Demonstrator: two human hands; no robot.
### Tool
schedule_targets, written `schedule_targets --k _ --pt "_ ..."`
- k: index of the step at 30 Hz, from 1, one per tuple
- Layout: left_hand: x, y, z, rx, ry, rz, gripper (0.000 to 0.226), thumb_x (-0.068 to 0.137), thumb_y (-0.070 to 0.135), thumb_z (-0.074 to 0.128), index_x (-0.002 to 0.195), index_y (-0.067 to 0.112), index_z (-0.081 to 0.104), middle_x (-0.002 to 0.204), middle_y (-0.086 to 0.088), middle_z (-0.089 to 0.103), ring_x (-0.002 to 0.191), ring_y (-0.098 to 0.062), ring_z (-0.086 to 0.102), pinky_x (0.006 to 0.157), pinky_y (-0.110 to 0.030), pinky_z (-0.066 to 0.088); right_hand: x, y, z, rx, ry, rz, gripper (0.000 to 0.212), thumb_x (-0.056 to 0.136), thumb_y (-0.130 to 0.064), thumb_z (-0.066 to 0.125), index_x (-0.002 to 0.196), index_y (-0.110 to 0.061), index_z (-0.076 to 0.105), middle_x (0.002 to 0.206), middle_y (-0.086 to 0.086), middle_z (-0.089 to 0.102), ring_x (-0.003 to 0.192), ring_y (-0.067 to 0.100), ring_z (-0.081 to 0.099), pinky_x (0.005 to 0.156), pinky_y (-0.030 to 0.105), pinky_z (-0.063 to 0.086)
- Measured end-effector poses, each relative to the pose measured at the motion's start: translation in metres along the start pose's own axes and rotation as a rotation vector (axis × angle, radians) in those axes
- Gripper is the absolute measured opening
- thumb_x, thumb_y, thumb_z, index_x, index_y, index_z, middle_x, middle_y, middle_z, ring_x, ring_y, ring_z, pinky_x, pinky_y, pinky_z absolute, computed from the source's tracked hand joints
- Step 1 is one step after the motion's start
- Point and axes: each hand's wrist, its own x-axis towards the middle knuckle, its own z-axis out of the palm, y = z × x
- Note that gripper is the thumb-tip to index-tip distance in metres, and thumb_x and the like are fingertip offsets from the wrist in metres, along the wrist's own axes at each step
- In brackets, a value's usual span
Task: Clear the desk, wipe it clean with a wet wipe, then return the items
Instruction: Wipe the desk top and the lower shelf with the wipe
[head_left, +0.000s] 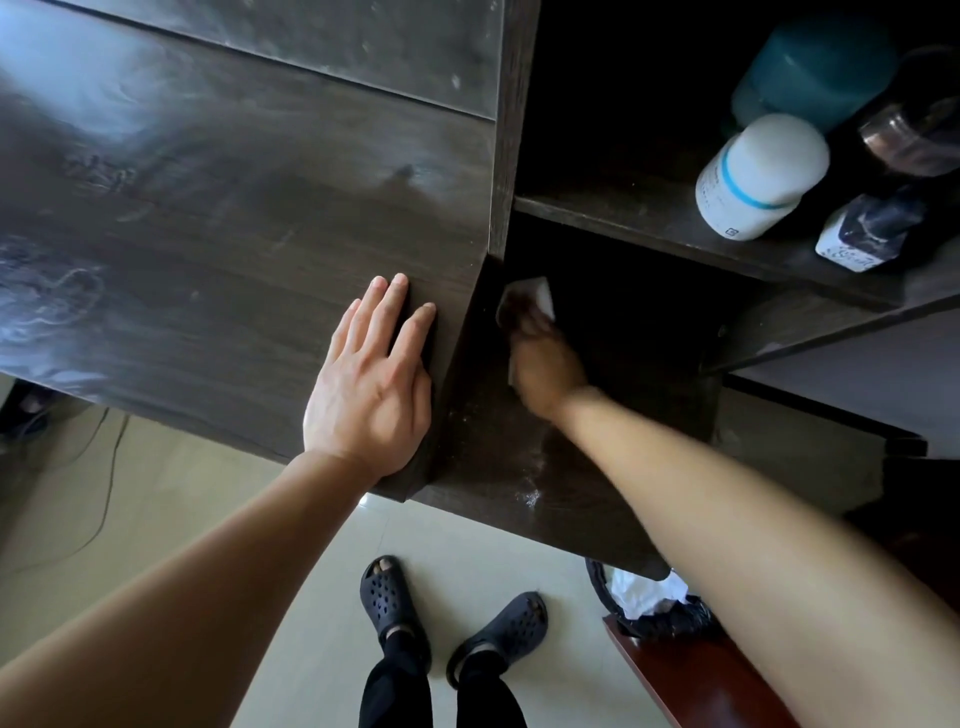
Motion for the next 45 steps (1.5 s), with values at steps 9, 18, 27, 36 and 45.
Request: schedule_targets --k 9,18,27,36,45 --pt "0.0 -0.002 0.001 -0.008 0.012 0.003 0.052 0.087 0.017 0.039 0.135 0.002 0.047 0.148 -0.023 0.034 0.141 -0.038 0.025 0.118 -0.043 0.017 -0.013 0.073 -0.036 0.004 0.01 0.088 0.068 0.082 0.017 0.039 0.145 -0.006 0.03 0.157 0.01 0.019 0.146 0.023 0.011 0.116 0.023 0.004" --pt "0.001 -0.001 -0.001 -0.02 0.006 -0.002 0.054 0.084 0.019 0.038 0.134 0.002 0.048 0.148 -0.024 0.034 0.14 -0.039 0.026 0.117 -0.047 0.021 -0.134 0.057 -0.01 -0.087 -0.163 -0.303 0.07 0.08 0.009 0.037 0.146 -0.014 0.029 0.155 -0.002 0.014 0.145 0.022 0.011 0.118 0.031 0.006" --pt "0.001 -0.004 0.003 -0.025 0.02 0.012 0.055 0.083 0.019 0.037 0.134 0.002 0.048 0.147 -0.024 0.035 0.14 -0.039 0.027 0.115 -0.049 0.024 -0.08 0.011 0.014 -0.026 -0.065 -0.169 0.074 0.079 0.016 0.045 0.146 -0.01 0.029 0.157 0.006 0.017 0.145 0.019 0.002 0.118 0.027 0.0" --pt "0.0 -0.005 0.002 -0.033 0.022 0.004 0.053 0.084 0.018 0.038 0.134 0.003 0.047 0.148 -0.023 0.035 0.14 -0.039 0.026 0.116 -0.047 0.022 -0.176 0.015 0.02 0.005 0.088 -0.106 0.06 0.073 0.018 0.052 0.13 0.0 0.053 0.139 0.016 0.049 0.13 0.032 0.045 0.106 0.041 0.041" --pt "0.0 -0.003 0.002 -0.039 0.025 0.012 0.051 0.085 0.019 0.038 0.133 0.002 0.048 0.147 -0.024 0.035 0.139 -0.04 0.027 0.115 -0.05 0.023 -0.149 0.034 -0.026 0.123 0.282 0.352 0.033 0.092 -0.008 0.054 0.125 -0.006 0.059 0.115 0.015 0.065 0.102 0.036 0.055 0.083 0.038 0.046"
